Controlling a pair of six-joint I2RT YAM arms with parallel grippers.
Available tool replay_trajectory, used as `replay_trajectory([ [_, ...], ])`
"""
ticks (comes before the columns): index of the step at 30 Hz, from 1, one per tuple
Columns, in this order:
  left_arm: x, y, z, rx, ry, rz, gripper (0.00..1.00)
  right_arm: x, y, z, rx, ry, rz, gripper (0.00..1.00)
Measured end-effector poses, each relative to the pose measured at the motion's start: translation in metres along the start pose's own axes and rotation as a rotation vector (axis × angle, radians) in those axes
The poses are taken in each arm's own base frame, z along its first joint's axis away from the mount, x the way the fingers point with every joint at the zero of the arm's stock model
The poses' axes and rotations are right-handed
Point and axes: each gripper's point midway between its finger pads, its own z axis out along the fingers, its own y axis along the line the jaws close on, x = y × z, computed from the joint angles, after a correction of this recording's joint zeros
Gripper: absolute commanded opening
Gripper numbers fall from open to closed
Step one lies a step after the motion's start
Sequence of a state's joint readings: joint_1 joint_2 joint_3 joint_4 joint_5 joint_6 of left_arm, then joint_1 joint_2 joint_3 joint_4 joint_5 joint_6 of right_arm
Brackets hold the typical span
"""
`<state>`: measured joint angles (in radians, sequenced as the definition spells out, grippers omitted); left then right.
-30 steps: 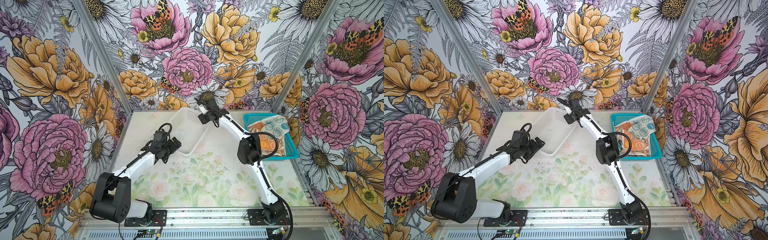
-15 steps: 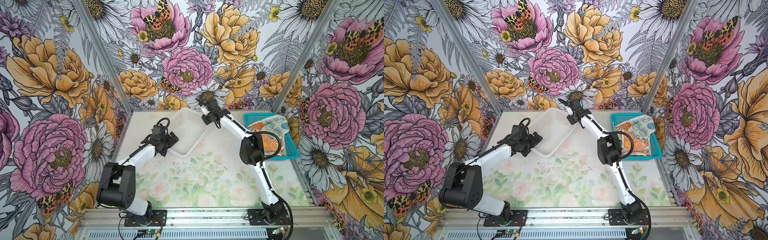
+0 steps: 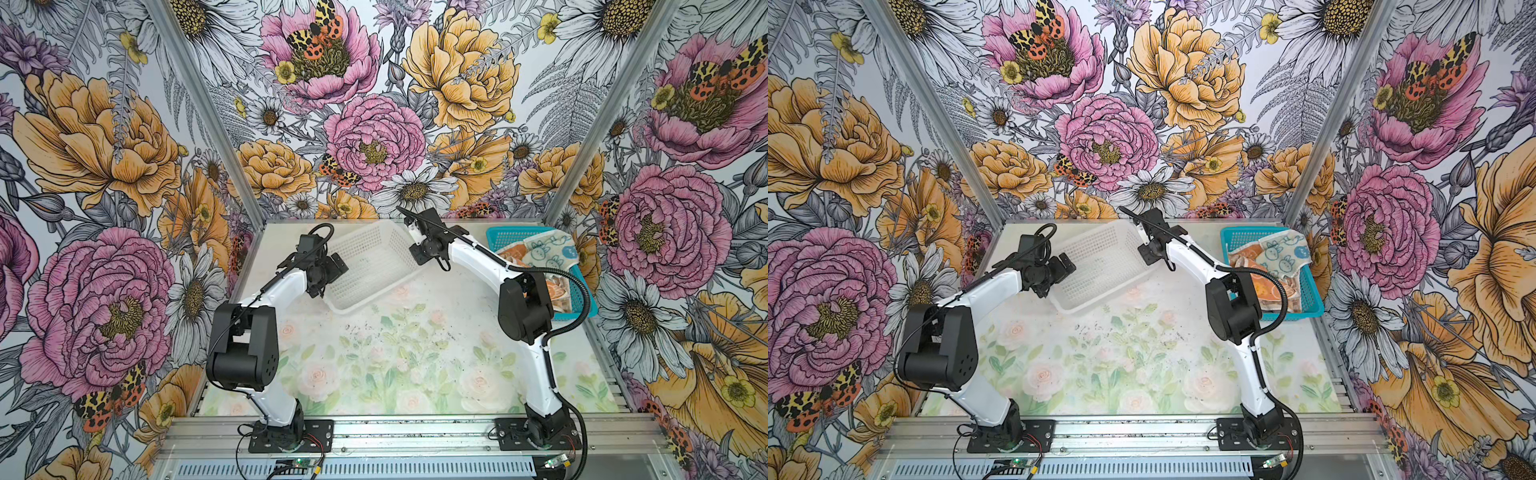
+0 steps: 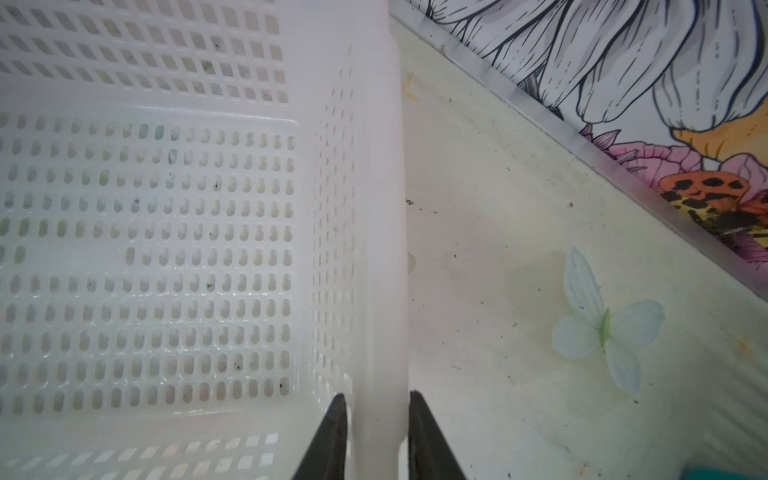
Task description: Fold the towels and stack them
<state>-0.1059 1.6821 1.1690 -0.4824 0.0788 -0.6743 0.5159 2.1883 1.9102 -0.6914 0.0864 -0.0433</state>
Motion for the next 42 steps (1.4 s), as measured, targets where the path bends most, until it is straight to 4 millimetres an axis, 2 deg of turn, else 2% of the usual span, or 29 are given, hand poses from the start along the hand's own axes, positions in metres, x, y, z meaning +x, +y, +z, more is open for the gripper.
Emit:
replay_trajectory([
  [4, -0.019, -0.003, 0.002, -0.016, -0.015, 0.033, 0.99, 0.015, 0.009, -0.009, -0.004, 0.024, 0.046, 0.28],
  [9, -0.034, -0.004, 0.005, -0.032, -0.013, 0.058, 0.99, 0.024, 0.013, -0.011, -0.016, 0.043, 0.093, 0.39],
  [13, -0.035, 0.002, 0.002, -0.057, 0.008, 0.069, 0.99, 0.025, 0.009, -0.013, -0.027, 0.045, 0.141, 0.51],
  [15, -0.037, 0.008, 0.0, -0.071, 0.014, 0.071, 0.99, 0.024, 0.0, -0.015, -0.03, 0.04, 0.176, 0.6],
  [18, -0.04, 0.022, -0.003, -0.098, 0.026, 0.061, 0.99, 0.021, -0.018, -0.019, -0.021, 0.027, 0.226, 0.67],
  [23, -0.045, 0.036, -0.016, -0.121, 0.03, 0.05, 0.99, 0.005, -0.037, -0.029, -0.028, -0.022, 0.276, 0.74],
  [26, -0.049, 0.034, -0.03, -0.11, 0.015, 0.057, 0.99, -0.011, -0.038, -0.035, -0.046, -0.061, 0.28, 0.75],
  [29, -0.049, 0.029, -0.045, -0.083, -0.007, 0.068, 0.99, -0.022, -0.036, -0.034, -0.07, -0.084, 0.278, 0.75],
  [31, -0.045, 0.028, -0.056, -0.069, -0.016, 0.072, 0.99, -0.024, -0.032, -0.028, -0.09, -0.084, 0.276, 0.75],
  [35, -0.029, 0.032, -0.072, -0.053, -0.013, 0.076, 0.99, -0.021, -0.025, -0.003, -0.125, -0.056, 0.272, 0.71],
  [38, -0.014, 0.038, -0.079, -0.051, 0.003, 0.085, 0.99, -0.011, -0.019, 0.018, -0.143, -0.018, 0.273, 0.63],
  [42, 0.003, 0.042, -0.084, -0.04, 0.029, 0.094, 0.99, -0.001, -0.012, 0.033, -0.162, 0.022, 0.29, 0.44],
])
